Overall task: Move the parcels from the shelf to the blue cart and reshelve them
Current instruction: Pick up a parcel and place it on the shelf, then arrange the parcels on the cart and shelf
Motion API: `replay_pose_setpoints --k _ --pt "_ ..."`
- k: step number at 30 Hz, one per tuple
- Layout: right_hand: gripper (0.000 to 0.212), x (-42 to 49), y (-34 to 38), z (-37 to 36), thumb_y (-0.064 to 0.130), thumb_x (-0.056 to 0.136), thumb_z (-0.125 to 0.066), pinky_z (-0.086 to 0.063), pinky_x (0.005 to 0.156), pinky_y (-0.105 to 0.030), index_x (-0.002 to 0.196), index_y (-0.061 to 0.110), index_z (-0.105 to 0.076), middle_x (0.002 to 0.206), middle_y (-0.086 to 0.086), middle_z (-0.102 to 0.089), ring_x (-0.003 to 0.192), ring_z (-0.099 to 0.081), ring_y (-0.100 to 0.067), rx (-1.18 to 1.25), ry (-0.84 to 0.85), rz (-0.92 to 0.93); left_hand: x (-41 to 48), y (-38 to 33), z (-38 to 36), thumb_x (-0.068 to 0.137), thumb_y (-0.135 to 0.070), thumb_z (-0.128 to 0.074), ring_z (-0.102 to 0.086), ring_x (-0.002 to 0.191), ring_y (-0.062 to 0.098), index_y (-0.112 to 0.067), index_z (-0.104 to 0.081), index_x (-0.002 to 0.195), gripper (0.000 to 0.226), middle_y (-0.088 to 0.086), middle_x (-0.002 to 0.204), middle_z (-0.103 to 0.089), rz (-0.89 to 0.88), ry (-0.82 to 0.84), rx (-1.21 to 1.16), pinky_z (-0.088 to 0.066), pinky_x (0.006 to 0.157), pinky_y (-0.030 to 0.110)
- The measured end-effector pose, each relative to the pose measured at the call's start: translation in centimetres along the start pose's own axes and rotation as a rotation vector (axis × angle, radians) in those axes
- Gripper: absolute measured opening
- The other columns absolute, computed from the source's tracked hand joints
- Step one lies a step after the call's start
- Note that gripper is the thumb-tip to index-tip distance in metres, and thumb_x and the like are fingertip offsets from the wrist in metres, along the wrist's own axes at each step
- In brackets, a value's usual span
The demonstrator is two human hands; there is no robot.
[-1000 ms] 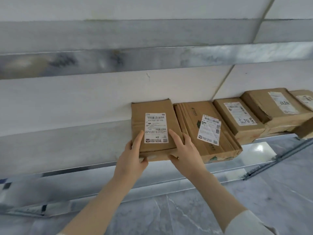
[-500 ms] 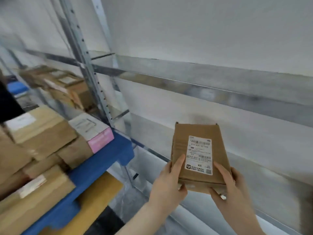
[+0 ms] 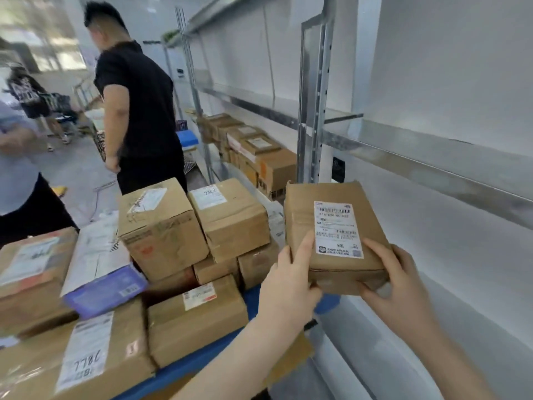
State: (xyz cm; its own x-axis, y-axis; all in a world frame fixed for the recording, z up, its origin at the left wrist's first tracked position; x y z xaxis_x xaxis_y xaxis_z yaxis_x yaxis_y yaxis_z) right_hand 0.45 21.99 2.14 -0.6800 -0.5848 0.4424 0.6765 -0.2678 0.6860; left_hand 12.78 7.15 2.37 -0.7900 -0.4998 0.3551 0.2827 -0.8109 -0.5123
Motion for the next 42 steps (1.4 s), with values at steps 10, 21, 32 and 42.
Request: replay_pose_setpoints --k 10,21,32,42 --pt "0.086 10.2 -2.3 -3.3 0.012 0.069 -0.080 -0.039 0.096 -0.024 0.135 0.047 -0.038 0.130 0.012 -0.034 0.116 -0.043 -0.008 0.036 0.187 0.171 5.3 2.7 -0.5 0.087 -0.039 -0.062 -0.056 0.093 0.025 -0.048 0.007 0.144 0.090 0.002 0.123 -0.042 0.229 -0.087 0.045 -0.052 0.081 0.038" --pt "0.076 15.1 -4.9 -4.9 0.011 0.074 -0.077 -0.039 0.096 -0.023 0.135 0.041 -0.043 0.135 0.009 -0.037 0.119 -0.045 -0.010 0.098 0.294 0.252 7.7 3.1 -3.0 0.089 -0.034 -0.059 -0.057 0.090 0.027 -0.051 0.000 0.142 0.081 0.002 0.130 -0.038 0.394 -0.129 -0.022 -0.052 0.080 0.037" --pt "0.076 17.3 -7.4 -8.4 0.006 0.075 -0.076 -0.043 0.094 -0.029 0.137 0.034 -0.042 0.136 0.003 -0.040 0.116 -0.046 -0.011 0.113 0.339 0.208 9.8 5.4 -4.7 0.092 -0.019 -0.055 -0.059 0.089 0.026 -0.044 -0.009 0.146 0.075 0.004 0.143 -0.025 0.437 -0.076 0.011 -0.055 0.080 0.037" --pt "0.071 18.2 -9.0 -10.6 0.010 0.078 -0.075 -0.031 0.097 -0.019 0.139 0.024 -0.043 0.141 -0.001 -0.037 0.119 -0.033 -0.001 0.036 0.344 0.179 10.6 9.0 0.5 0.084 -0.049 -0.057 -0.028 0.137 0.032 -0.022 -0.032 0.148 0.074 0.010 0.143 -0.040 0.298 -0.213 0.497 -0.026 0.109 0.044"
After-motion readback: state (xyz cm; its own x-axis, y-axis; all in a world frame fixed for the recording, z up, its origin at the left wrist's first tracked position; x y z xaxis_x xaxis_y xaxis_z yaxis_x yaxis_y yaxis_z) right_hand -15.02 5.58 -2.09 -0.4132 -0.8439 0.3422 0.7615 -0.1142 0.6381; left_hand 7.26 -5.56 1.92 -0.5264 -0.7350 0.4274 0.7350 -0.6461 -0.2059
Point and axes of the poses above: each hand's wrist, its own x-axis towards the middle knuckle, its own z-axis out of the back of the hand, y = z × x, the point moved 7 cm from there along x, towards the middle knuckle
